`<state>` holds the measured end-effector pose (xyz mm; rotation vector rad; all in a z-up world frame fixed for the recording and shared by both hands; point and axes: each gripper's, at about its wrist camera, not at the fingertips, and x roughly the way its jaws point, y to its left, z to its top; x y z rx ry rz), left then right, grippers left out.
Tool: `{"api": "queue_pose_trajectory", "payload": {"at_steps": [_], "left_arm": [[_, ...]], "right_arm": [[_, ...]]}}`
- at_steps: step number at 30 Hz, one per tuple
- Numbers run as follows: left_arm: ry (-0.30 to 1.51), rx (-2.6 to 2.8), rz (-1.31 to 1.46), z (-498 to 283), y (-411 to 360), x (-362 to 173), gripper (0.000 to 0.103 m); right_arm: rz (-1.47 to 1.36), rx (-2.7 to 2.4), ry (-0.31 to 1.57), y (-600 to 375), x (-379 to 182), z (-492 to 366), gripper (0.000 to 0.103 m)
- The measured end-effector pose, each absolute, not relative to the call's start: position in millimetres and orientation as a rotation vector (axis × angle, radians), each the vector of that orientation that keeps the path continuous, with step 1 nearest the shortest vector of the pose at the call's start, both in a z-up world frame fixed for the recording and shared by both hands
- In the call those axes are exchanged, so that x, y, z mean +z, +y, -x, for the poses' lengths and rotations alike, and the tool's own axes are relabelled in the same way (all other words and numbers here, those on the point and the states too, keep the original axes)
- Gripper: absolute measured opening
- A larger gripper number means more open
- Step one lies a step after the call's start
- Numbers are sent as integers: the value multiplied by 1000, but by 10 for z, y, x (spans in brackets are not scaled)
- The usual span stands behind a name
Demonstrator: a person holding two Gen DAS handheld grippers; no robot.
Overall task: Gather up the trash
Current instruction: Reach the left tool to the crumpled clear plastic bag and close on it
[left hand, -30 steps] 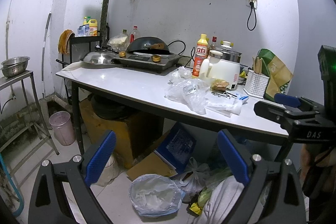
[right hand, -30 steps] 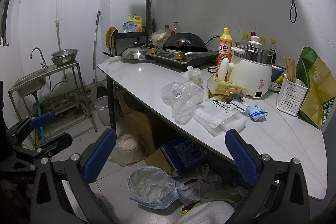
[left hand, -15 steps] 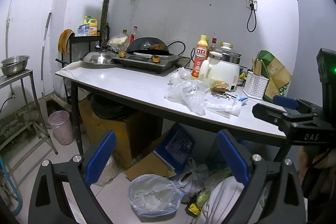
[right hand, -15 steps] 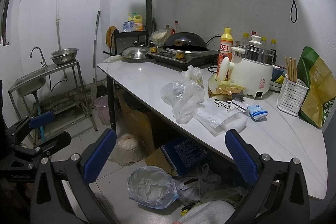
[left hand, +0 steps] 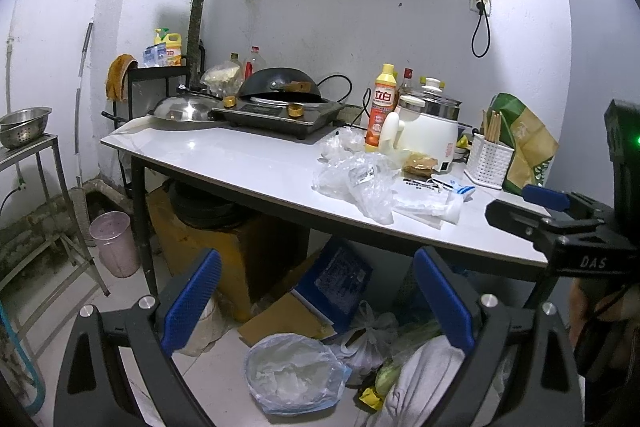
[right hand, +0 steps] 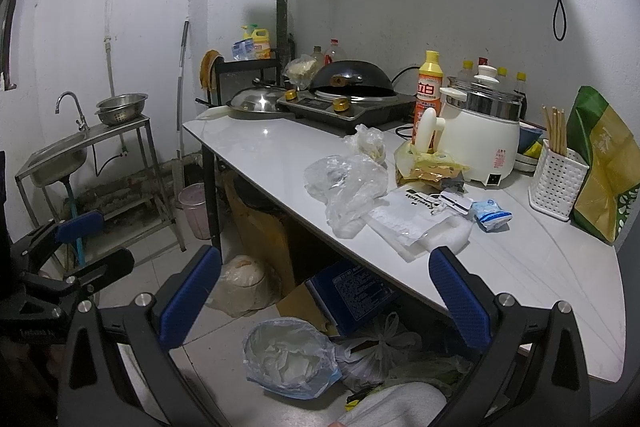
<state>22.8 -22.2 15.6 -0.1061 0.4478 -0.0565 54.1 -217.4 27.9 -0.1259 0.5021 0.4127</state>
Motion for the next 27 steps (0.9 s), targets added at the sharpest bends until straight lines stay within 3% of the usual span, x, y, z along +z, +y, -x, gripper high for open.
{"api": "queue_pose_trajectory", "payload": {"at_steps": [27], "left_arm": [[595,-198,32,-2114,-705,203,97]], "right_arm": [[-32,244,584,-3189,317,-2046,103]]}}
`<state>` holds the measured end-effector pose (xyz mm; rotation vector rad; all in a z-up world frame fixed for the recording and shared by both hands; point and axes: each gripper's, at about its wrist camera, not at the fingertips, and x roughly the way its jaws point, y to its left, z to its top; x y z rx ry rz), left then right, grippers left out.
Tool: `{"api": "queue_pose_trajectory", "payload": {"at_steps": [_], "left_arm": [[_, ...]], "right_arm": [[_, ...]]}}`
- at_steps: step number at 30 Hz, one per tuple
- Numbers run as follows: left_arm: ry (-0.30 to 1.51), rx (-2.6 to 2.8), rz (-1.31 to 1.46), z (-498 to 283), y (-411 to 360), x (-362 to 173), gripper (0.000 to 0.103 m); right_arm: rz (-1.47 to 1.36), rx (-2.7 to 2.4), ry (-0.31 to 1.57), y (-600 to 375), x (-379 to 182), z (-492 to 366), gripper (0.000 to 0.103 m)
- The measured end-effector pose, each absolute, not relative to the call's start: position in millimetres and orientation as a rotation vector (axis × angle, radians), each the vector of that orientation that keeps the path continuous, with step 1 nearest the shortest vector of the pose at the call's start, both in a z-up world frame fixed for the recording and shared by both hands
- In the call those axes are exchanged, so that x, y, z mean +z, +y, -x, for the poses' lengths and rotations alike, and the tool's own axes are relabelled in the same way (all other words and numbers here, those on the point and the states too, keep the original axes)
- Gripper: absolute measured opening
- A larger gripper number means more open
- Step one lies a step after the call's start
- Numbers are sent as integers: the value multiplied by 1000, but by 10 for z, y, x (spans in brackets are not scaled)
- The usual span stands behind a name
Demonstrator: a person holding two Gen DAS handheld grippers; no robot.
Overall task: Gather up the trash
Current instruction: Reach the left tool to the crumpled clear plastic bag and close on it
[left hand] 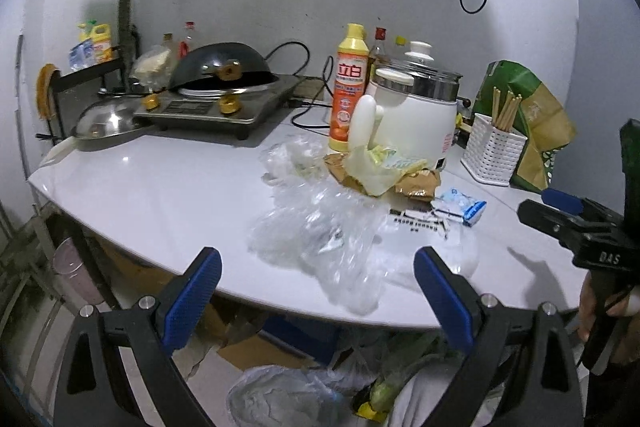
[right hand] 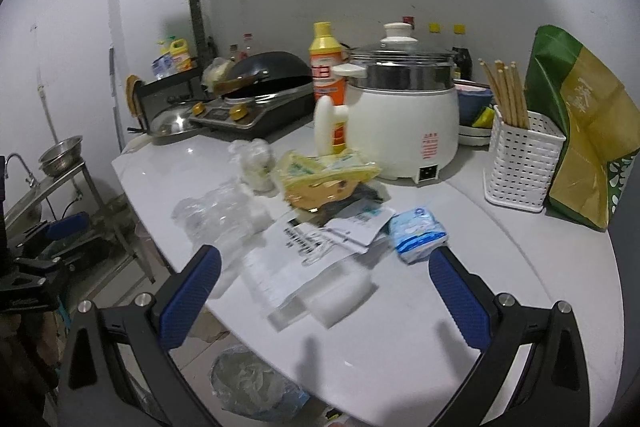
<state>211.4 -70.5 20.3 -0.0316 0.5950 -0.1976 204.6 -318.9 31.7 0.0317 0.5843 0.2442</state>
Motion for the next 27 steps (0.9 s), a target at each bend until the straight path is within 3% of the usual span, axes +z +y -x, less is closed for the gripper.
{"api": "queue_pose_trajectory", "payload": {"at_steps": [19,21,27], "left_arm": [[720,-210,-17,-3110,-870,-251,96],[746,-208,-20,-3166,-857,-341,79],[757,-222,-50,-3179,-854,-398,41]], "right_arm": [[-109,142,633,-3748,59,-2558,103],[-114,139,636,-3759,39,-2583,103],[-114,133,645,-3719,12,-2617,103]]}}
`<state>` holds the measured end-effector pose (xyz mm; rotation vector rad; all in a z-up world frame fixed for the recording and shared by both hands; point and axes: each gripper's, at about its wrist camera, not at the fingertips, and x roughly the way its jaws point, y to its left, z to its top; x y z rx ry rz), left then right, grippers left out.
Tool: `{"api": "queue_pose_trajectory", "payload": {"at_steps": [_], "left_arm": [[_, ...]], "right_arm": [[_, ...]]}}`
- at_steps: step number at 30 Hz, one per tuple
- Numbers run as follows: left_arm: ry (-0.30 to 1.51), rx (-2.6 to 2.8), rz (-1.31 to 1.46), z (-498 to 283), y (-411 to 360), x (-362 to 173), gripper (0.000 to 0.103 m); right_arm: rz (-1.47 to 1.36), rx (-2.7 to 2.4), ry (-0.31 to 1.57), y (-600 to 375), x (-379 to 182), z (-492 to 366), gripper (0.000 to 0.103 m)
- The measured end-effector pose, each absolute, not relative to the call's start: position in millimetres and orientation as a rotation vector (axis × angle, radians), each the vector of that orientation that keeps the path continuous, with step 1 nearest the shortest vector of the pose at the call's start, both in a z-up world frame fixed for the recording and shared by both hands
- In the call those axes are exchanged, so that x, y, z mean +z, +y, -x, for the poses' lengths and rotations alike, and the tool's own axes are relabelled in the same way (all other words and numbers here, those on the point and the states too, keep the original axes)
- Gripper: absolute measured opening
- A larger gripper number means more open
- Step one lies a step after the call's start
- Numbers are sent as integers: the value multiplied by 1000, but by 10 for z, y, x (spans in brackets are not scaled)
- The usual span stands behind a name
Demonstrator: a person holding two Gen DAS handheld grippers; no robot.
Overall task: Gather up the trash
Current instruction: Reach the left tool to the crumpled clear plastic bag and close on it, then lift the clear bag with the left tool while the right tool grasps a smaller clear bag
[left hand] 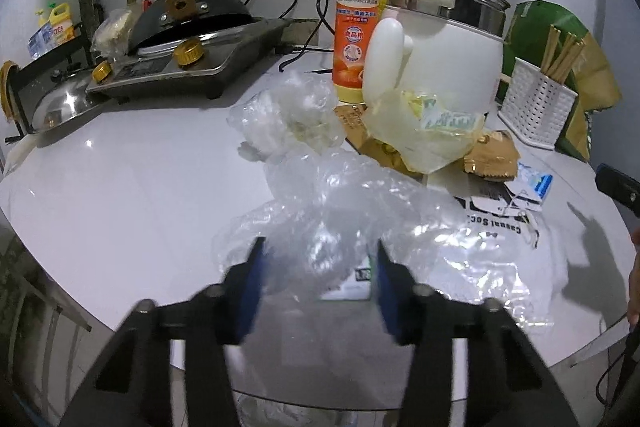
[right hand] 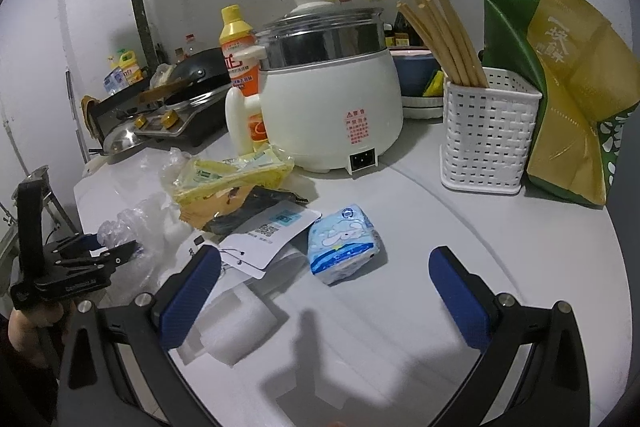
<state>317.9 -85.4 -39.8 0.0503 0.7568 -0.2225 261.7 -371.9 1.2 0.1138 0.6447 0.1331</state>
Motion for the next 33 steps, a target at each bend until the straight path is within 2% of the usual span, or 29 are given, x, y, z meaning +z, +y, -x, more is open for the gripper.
{"api": "queue_pose_trajectory", "payload": {"at_steps": [2,9,19,33], "left_arm": [[750,-226,-47,-3156,-832,-383,34],[683,-241,-9,-2970,-691,-182,28],[597,-191,47,-2632,-208,75,27],[575,-83,169,-2312,787,-109,27]], "right_arm": [[-111,133,645,-3683,26,-2626,103],[-73,150,634,-3441,132,-2621,103],[7,205,611,-2900,319,-2741,103],[135,286,614,-1732,320,-3348,103]]}}
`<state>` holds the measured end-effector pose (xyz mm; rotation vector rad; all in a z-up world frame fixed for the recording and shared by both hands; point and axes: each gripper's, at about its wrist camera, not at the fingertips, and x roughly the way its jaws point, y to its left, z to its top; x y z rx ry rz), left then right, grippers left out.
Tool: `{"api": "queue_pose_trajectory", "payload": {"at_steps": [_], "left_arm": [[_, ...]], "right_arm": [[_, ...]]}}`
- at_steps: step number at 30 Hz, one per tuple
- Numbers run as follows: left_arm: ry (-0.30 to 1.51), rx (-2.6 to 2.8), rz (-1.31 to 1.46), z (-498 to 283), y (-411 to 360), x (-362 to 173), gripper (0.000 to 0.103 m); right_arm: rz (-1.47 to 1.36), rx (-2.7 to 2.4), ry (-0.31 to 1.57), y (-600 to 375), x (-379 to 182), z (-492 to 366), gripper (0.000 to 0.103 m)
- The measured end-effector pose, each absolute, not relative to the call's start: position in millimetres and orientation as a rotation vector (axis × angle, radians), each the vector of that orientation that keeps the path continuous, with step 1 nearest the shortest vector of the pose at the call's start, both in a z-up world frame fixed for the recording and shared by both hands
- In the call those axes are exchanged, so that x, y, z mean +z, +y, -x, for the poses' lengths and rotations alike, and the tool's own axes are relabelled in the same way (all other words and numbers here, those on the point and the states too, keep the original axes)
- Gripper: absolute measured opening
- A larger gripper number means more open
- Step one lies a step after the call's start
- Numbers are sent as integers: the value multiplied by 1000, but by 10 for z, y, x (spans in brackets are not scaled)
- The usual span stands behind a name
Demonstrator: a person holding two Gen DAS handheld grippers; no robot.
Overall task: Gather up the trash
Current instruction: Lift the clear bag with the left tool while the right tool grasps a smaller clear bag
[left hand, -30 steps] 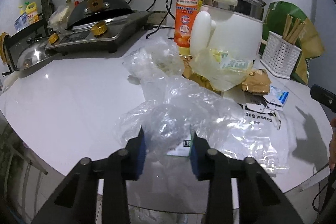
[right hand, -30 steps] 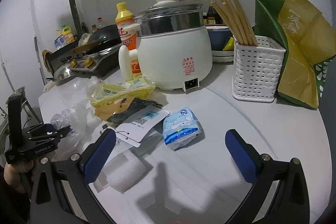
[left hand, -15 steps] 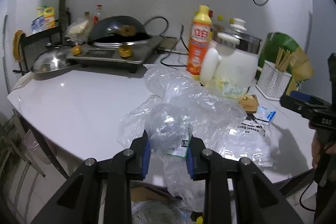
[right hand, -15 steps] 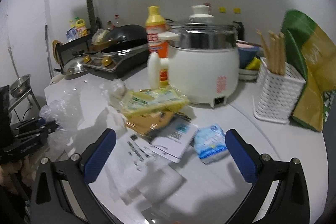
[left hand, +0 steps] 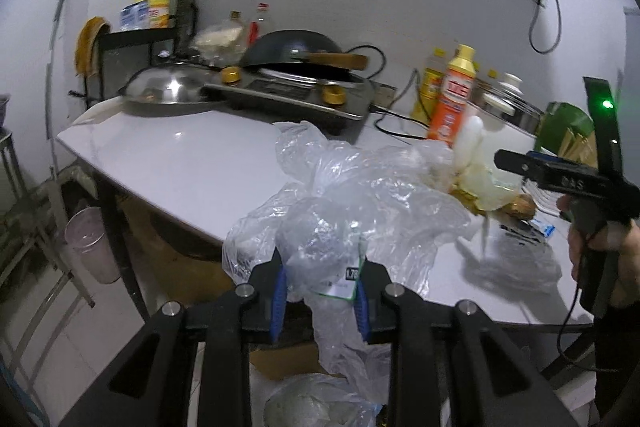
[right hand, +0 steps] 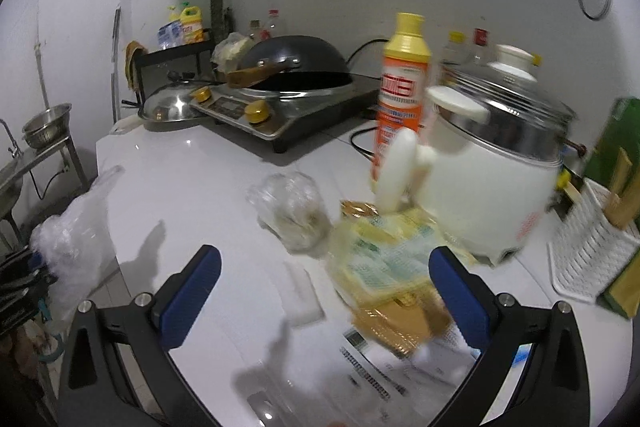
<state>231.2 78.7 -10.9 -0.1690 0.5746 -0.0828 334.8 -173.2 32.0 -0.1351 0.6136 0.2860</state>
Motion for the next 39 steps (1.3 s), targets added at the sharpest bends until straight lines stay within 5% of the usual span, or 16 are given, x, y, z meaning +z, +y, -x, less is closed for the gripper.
{"api": "queue_pose_trajectory", "payload": {"at_steps": [11,17,22,26,32,39], "left_arm": [[550,-8,205,-2132,1239,-219,27],[546,15,220,-2092,1385,-261,27],[547,33,229,-2053,1444,-291,27],[548,48,232,-1999,1483,-298,27],[544,60,235,-1922,1494,-270,27],[522,77,239,-1783,1479,-183,27]], "right_arm": [[161,282,676,-1183,70,-3932,98],[178,268,725,-1079,-92,-4180,76],[173,277,759,-1024,-194,-4279,73],[174,278,800,-1008,-308,-4318,40],[194,304,794,-986,-312,-4263,13],[221,334,749,-972,-130,-4019,6]]}}
